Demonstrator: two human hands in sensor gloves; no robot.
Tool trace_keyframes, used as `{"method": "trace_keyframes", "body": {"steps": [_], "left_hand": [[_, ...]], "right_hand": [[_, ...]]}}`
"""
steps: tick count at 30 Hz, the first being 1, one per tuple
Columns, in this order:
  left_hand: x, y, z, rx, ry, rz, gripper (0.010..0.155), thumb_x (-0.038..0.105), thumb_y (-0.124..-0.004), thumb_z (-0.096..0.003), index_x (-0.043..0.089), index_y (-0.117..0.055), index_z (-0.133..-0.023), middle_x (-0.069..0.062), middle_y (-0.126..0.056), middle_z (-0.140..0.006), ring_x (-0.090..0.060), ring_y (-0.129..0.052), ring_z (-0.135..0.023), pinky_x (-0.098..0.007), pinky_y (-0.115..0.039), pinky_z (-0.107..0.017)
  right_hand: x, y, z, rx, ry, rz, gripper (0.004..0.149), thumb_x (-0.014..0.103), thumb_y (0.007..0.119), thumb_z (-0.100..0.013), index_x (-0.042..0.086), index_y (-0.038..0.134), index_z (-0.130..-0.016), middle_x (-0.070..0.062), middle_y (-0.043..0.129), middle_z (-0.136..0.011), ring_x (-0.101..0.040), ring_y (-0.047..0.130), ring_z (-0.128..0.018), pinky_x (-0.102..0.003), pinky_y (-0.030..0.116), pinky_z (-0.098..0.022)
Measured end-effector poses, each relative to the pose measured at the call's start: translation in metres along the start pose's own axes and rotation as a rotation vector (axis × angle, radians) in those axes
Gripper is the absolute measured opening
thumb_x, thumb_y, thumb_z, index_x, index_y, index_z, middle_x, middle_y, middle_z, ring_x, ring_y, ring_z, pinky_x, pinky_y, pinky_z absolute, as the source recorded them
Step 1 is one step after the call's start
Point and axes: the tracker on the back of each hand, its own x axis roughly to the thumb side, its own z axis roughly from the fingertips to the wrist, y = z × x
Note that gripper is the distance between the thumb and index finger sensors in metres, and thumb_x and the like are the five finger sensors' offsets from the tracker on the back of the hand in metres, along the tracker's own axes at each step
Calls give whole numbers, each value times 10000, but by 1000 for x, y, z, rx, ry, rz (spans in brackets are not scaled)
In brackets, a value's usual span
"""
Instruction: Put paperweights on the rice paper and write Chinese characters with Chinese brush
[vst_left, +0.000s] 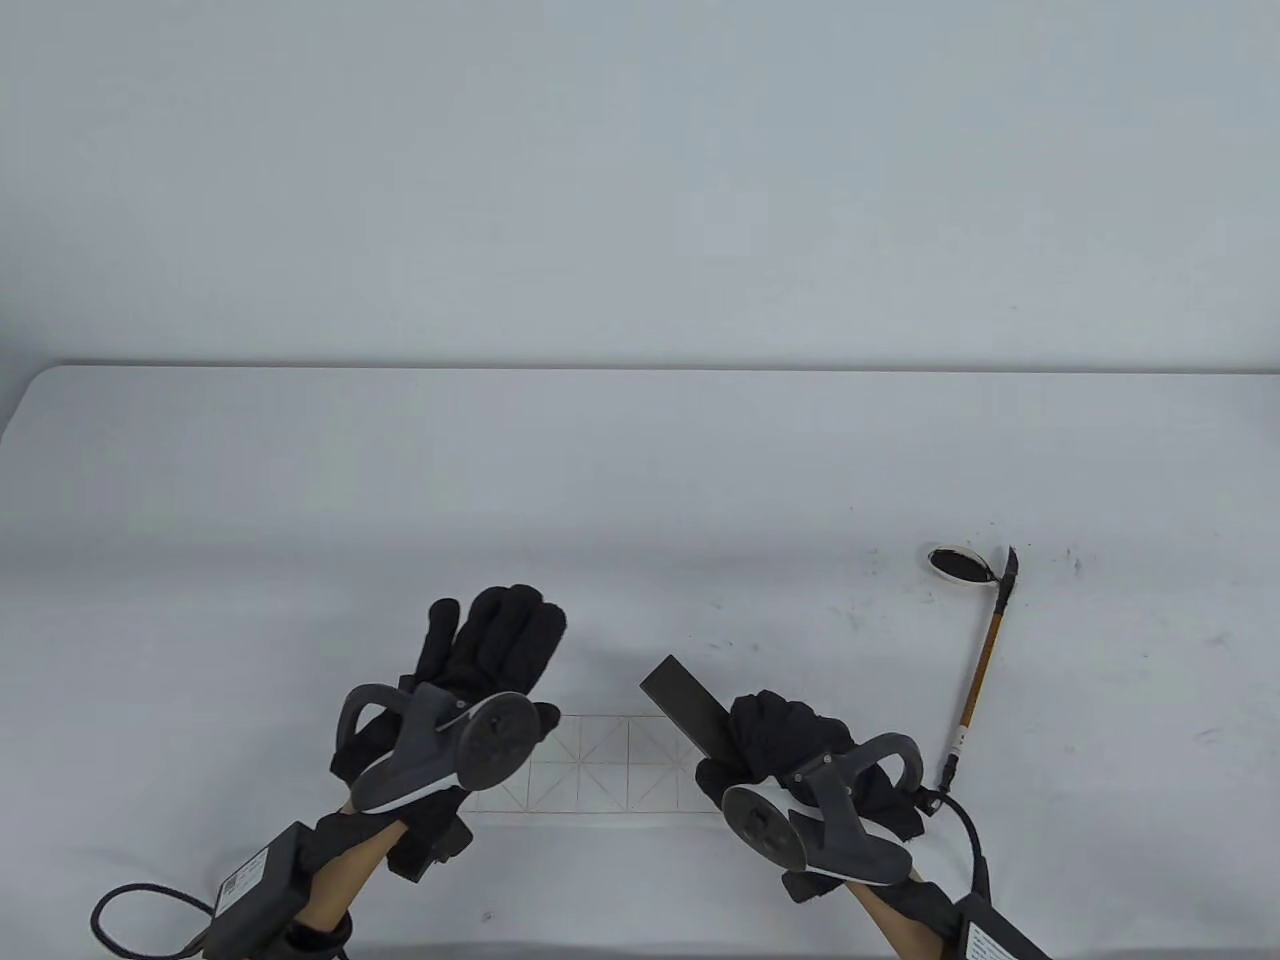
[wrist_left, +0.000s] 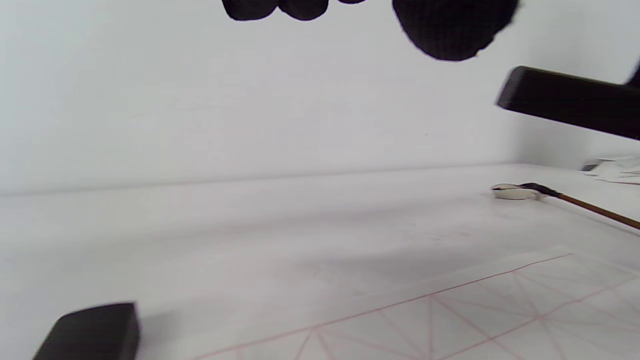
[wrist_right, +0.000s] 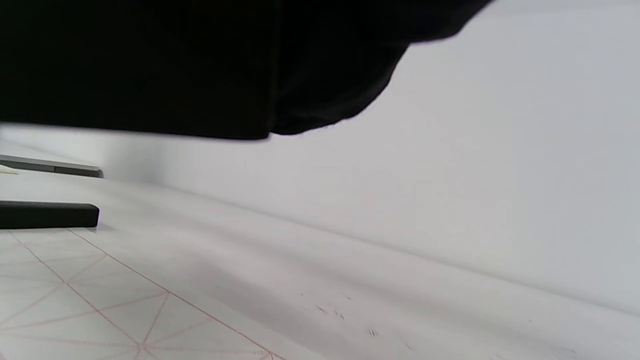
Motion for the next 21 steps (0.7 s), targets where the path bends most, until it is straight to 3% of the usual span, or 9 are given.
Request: {"method": "trace_keyframes", "body": {"steps": [6,10,21], "left_hand": [[-63,-31,11,-81,238,117,855,548,-609,-513,396,-83,-1170,55,-83,-1293,-285,-101,-1241,-504,-52,-863],[-88,-43,16,-144,327,227,861,549,-608,-512,401,-64,-1163,49,-44,-1285,-288,-62,-1233,-500,-28,-860],[-83,-47,23,-155,299,153,871,561,-600,-507,386,-56,-1163,36,-43,-1282,-304,-71,-1226,-507,-46,-856]], "right_hand": [[-7,19,10,82,40,17,707,615,724,-431,6,792,-783,-152,893,-550,-186,908,-326,-251,809,-196],[-9,36,16,134,62,11,705,609,720,-436,4,785,-792,-157,890,-562,-192,908,-339,-256,812,-207],[-5,66,19,292,66,55,698,589,718,-449,0,766,-819,-167,881,-601,-211,910,-380,-275,819,-241]]}}
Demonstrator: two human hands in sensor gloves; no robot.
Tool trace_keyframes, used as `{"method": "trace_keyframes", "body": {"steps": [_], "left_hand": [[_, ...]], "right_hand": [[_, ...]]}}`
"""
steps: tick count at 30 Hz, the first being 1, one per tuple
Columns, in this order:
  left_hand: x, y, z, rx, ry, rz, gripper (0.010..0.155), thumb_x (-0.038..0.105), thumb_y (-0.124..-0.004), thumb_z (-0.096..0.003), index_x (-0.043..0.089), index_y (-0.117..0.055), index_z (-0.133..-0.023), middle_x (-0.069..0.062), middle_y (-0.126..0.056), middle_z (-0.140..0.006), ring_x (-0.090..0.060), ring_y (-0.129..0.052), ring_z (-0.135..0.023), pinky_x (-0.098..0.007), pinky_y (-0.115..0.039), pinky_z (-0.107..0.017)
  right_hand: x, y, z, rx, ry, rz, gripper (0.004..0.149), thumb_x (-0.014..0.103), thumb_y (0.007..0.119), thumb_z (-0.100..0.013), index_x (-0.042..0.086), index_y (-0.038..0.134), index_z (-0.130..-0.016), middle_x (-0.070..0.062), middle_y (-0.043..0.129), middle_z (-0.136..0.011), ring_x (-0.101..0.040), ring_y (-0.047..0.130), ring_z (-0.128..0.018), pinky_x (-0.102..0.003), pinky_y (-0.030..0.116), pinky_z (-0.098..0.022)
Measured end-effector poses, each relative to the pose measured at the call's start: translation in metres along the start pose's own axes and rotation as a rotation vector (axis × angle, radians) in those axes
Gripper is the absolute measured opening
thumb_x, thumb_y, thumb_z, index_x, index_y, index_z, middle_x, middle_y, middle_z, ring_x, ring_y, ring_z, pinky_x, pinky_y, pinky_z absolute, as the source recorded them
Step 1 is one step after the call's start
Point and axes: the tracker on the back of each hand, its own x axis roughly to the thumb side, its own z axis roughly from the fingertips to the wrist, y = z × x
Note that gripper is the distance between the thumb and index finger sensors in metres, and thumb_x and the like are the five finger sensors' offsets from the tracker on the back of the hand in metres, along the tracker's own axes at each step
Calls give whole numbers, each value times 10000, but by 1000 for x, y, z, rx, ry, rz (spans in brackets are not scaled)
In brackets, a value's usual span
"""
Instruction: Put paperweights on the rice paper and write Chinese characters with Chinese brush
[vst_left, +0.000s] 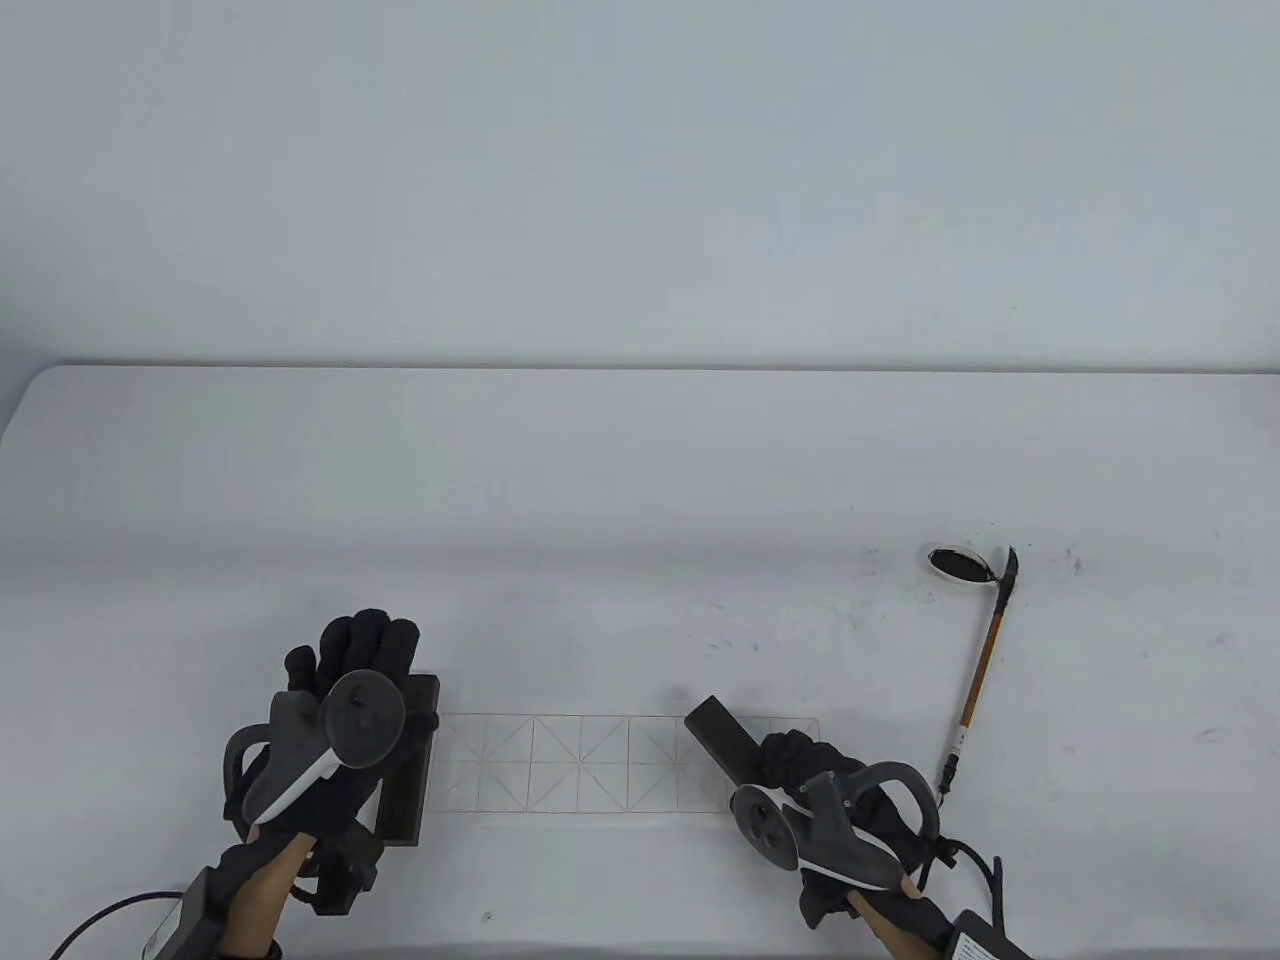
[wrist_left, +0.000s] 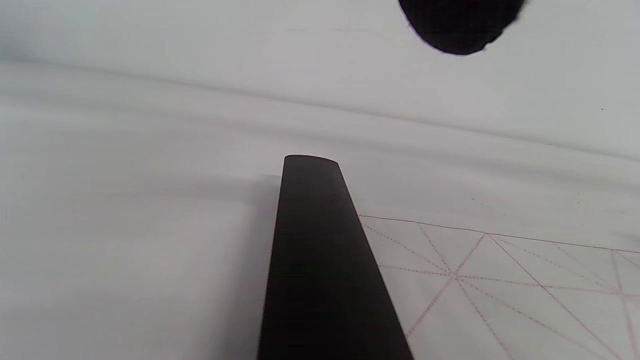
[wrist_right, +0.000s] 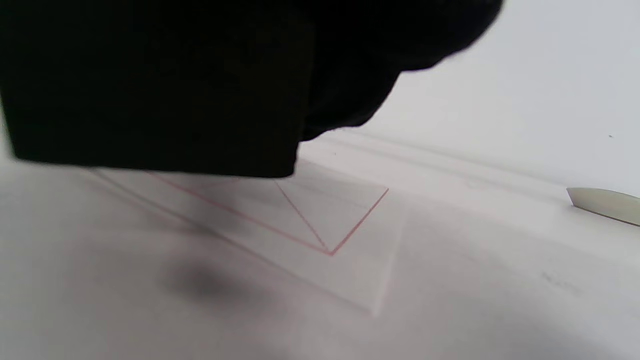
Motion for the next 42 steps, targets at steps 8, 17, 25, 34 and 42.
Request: {"method": "trace_keyframes", "body": {"steps": [8,17,25,34,42], "left_hand": [[-1,-1,0,-7,2,6,868,558,-599,-508,385,-57,-1162,18,-38,-1280,-311,-69,-1222,-506,-48,-856],[-2,-4,-1,-29,11,4,867,555,-600,-509,382,-59,-1164,19,-37,-1278,-316,-70,-1219,-508,-51,-855],[-4,-3,-1,-35,17,14,867,554,-599,-509,380,-58,-1164,13,-31,-1277,-317,-67,-1219,-508,-49,-855],[-5,-3,-2,-42,16,17,865,552,-599,-510,378,-63,-1165,12,-36,-1276,-322,-75,-1218,-510,-55,-855],[-6,-3,-2,-54,23,21,863,550,-600,-510,376,-65,-1165,1,-40,-1276,-327,-84,-1218,-511,-61,-856]], "right_hand": [[1,8,-1,66,-15,30,689,585,719,-452,8,766,-827,-165,887,-615,-213,920,-396,-282,830,-255],[-7,8,-1,155,61,11,691,579,718,-461,16,747,-861,-165,888,-668,-227,938,-451,-310,846,-297],[-34,12,0,294,286,-22,699,571,725,-467,7,729,-881,-173,883,-691,-238,944,-475,-322,851,-314],[-54,18,2,420,471,-71,753,563,697,-494,-33,662,-953,-169,889,-675,-239,944,-446,-313,847,-297],[-55,21,2,407,487,-86,770,568,685,-499,-49,656,-958,-160,909,-630,-221,954,-397,-294,850,-257]]}}
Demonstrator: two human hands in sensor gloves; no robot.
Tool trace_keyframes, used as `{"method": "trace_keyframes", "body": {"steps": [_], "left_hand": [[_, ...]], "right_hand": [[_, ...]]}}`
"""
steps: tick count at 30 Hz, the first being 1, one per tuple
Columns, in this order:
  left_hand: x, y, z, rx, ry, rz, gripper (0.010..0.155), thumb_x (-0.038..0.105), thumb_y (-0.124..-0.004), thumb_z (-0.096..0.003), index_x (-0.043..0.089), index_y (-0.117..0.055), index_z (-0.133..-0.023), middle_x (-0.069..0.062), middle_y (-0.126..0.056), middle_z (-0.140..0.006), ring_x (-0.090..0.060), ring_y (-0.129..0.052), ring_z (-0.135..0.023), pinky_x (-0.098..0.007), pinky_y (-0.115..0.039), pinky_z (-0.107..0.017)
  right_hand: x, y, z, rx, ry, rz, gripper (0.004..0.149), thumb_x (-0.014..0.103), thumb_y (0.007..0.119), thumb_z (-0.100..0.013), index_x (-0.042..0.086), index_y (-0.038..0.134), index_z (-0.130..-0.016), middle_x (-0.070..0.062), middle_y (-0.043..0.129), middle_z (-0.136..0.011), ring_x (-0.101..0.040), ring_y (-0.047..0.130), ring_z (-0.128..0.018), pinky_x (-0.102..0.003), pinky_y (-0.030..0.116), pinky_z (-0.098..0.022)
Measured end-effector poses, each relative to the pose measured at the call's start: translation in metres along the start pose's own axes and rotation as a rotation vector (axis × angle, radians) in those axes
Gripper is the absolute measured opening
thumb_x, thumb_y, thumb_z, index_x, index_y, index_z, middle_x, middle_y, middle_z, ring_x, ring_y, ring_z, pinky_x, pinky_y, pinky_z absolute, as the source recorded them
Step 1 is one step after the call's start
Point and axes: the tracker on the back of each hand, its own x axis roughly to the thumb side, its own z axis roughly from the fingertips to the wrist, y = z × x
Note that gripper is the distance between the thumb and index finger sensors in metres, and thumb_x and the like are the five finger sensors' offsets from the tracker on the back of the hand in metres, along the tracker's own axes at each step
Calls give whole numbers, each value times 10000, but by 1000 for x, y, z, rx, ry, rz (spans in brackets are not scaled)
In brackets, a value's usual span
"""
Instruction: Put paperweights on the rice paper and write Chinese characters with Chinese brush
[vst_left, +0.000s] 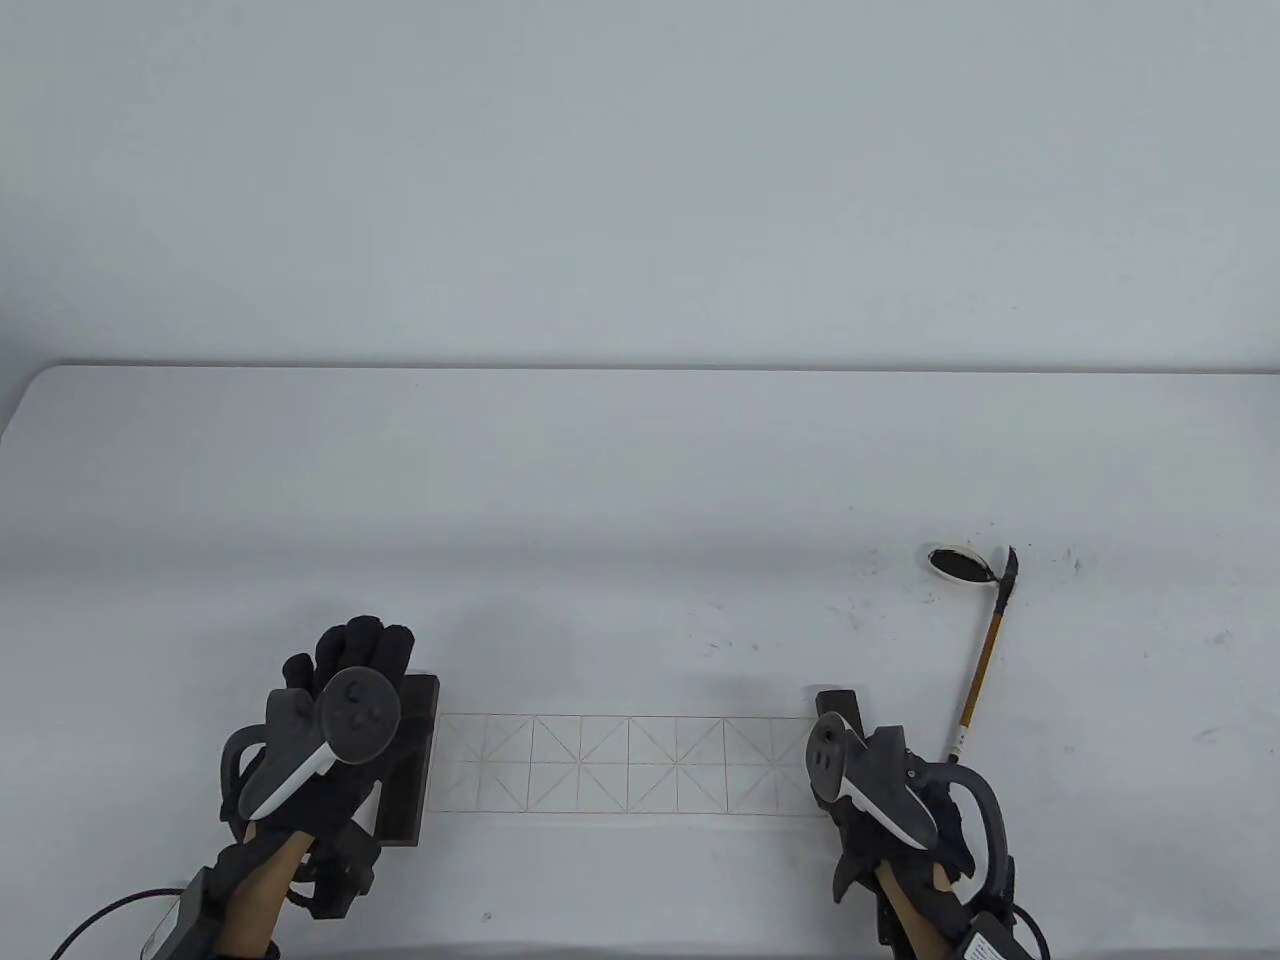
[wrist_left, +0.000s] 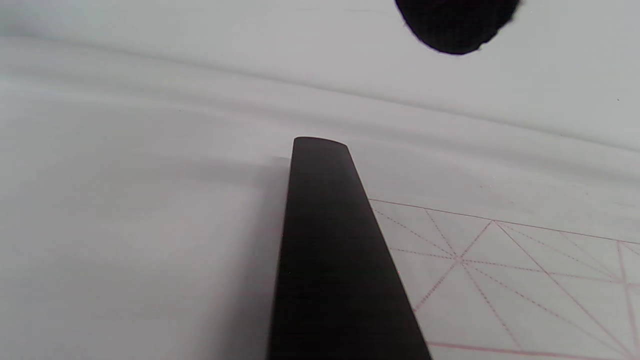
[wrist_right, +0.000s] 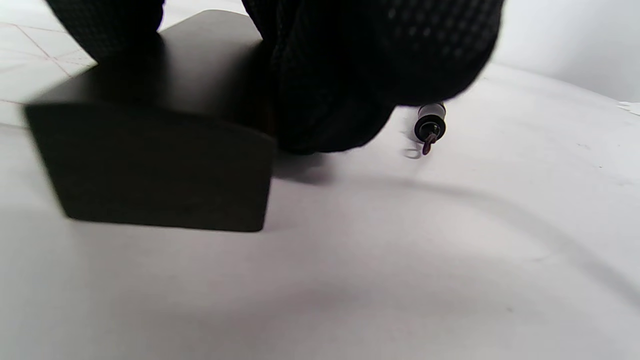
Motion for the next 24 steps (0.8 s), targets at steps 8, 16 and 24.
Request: {"method": "trace_keyframes", "body": {"steps": [8,16,24], "left_hand": [[0,-1,-1,-15,2,1,864,550,-600,-510,374,-66,-1166,-1,-40,-1275,-324,-88,-1219,-511,-63,-856],[1,0,-1,-28,1,3,862,548,-601,-511,374,-69,-1166,-1,-44,-1275,-325,-92,-1218,-512,-66,-856],[2,0,-1,-19,0,-3,861,547,-601,-511,375,-69,-1166,-1,-42,-1275,-324,-89,-1219,-512,-64,-856]], "right_hand": [[0,2,-2,-13,0,-13,774,562,681,-503,-58,645,-965,-157,913,-621,-225,955,-391,-299,848,-253],[0,3,-2,8,-3,-17,791,566,663,-509,-64,618,-985,-162,903,-639,-236,951,-409,-308,846,-267],[-10,-7,-1,0,-5,-126,805,530,631,-536,-106,541,-1022,-205,888,-731,-286,955,-477,-347,849,-308]]}}
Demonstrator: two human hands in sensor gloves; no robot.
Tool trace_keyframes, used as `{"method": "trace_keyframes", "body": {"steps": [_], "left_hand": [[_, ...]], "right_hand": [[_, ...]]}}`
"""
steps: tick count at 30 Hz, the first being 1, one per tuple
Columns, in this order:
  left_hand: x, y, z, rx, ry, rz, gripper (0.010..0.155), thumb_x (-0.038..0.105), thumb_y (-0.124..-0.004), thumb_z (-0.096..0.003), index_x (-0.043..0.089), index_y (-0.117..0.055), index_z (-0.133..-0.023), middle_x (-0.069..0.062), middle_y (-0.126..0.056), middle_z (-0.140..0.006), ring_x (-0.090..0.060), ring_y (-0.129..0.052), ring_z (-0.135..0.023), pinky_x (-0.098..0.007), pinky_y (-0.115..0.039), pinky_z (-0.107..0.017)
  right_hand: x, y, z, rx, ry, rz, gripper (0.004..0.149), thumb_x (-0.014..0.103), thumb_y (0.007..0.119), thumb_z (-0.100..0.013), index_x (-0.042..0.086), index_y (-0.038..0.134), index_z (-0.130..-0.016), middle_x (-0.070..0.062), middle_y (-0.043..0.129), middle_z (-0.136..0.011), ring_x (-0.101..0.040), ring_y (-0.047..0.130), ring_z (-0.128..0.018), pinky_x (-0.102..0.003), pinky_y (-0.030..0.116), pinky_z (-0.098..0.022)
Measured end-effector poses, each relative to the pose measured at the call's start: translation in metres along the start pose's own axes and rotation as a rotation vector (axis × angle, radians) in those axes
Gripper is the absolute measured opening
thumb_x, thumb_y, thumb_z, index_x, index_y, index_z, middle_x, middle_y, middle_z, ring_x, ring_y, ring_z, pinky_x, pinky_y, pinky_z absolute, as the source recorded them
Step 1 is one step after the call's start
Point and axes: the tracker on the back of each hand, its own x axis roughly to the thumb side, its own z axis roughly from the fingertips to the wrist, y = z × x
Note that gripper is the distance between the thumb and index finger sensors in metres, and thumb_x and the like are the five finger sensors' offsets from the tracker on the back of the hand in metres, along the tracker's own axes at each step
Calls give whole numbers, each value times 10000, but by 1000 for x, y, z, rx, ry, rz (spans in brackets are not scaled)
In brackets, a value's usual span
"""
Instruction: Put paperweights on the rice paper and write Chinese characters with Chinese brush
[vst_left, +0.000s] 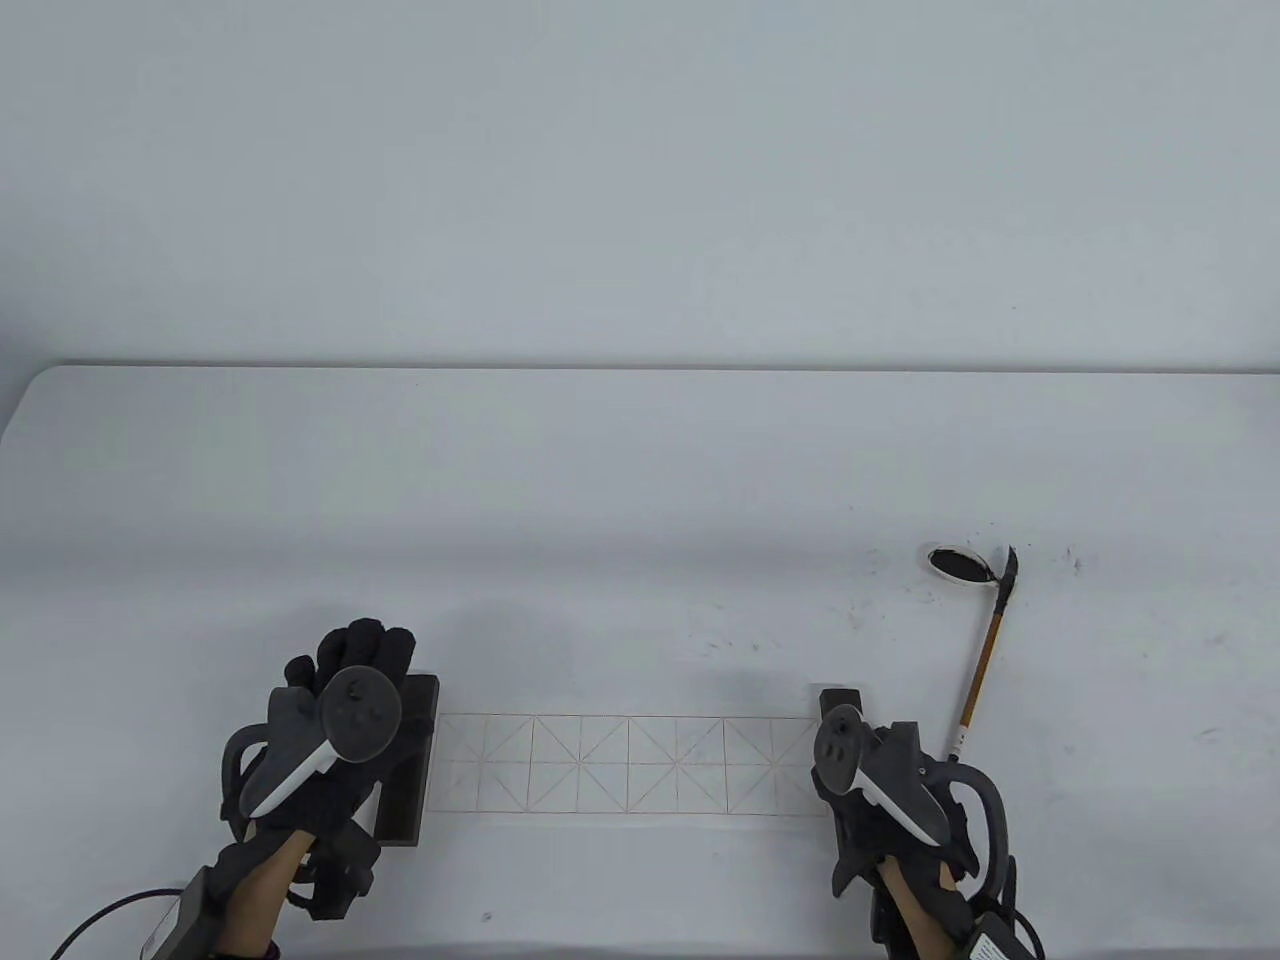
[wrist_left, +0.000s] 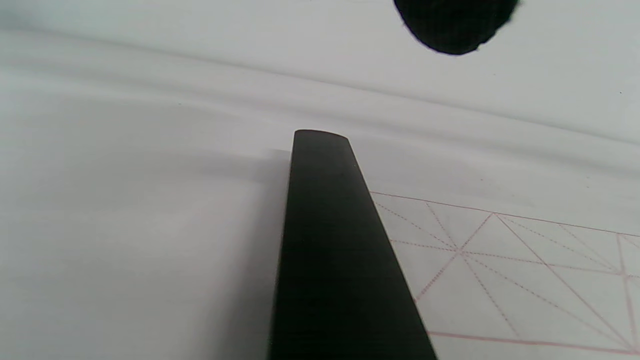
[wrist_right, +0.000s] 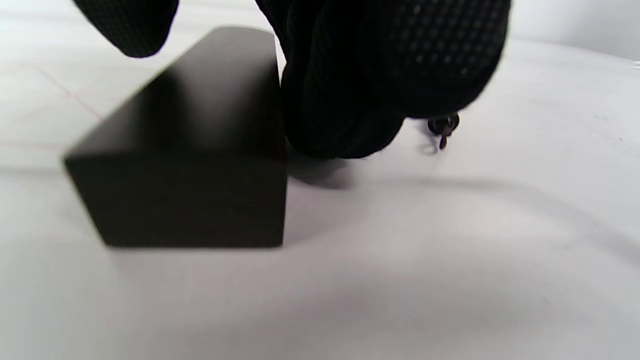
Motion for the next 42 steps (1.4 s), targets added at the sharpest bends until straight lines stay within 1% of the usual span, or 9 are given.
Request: {"method": "trace_keyframes", "body": {"steps": [7,11,14,19,21,26,32,37,42], "left_hand": [[-2,4,3,28,14,5,862,547,-600,-511,373,-67,-1166,-2,-42,-1275,-327,-91,-1217,-513,-65,-856],[-3,2,1,16,22,9,859,545,-600,-512,377,-68,-1164,-1,-40,-1274,-326,-87,-1217,-511,-63,-855],[-2,2,1,28,11,16,857,544,-600,-512,382,-69,-1165,7,-36,-1274,-315,-83,-1220,-507,-50,-855],[1,4,4,65,-11,11,856,545,-600,-512,382,-73,-1166,7,-43,-1276,-314,-87,-1223,-507,-51,-855],[0,4,4,62,-6,11,855,545,-600,-512,383,-73,-1166,12,-41,-1276,-314,-86,-1222,-507,-49,-855],[-4,2,1,35,13,25,857,544,-600,-512,384,-67,-1165,11,-34,-1275,-312,-76,-1222,-506,-42,-854],[-5,2,1,32,17,36,856,544,-600,-512,390,-66,-1164,13,-32,-1276,-315,-72,-1222,-505,-38,-854],[-6,2,0,25,18,38,855,544,-600,-512,393,-67,-1163,11,-34,-1276,-311,-75,-1223,-506,-38,-854],[-5,2,1,23,18,39,854,545,-600,-512,397,-66,-1161,6,-35,-1277,-313,-76,-1223,-502,-36,-855]], "right_hand": [[-31,-40,2,-268,-7,-133,671,370,584,-596,-106,462,-1053,-257,838,-825,-338,943,-551,-386,831,-327],[-63,-52,-10,-348,24,-55,644,337,576,-600,-73,418,-1071,-261,787,-893,-365,915,-645,-433,814,-397],[-80,-51,-22,-331,-11,10,643,338,585,-594,-30,385,-1081,-240,742,-947,-369,884,-709,-457,797,-447],[-98,-34,-44,-367,9,146,624,291,607,-588,49,322,-1088,-197,645,-1021,-348,832,-785,-466,775,-497],[-100,-27,-53,-406,-30,287,618,265,628,-583,76,320,-1084,-182,623,-1029,-328,831,-789,-451,784,-494],[-97,-13,-73,-336,-42,492,672,268,685,-562,180,265,-1079,-156,518,-1069,-292,782,-844,-433,776,-528],[-89,5,-96,-249,-70,642,707,281,722,-544,199,258,-1071,-116,625,-1021,-262,843,-790,-408,795,-513],[-85,16,-109,-219,-71,685,676,243,717,-547,204,285,-1065,-99,694,-984,-240,887,-750,-384,811,-499],[-82,15,-116,-209,-79,707,658,221,720,-544,226,312,-1061,-106,714,-965,-229,898,-735,-373,815,-495]]}}
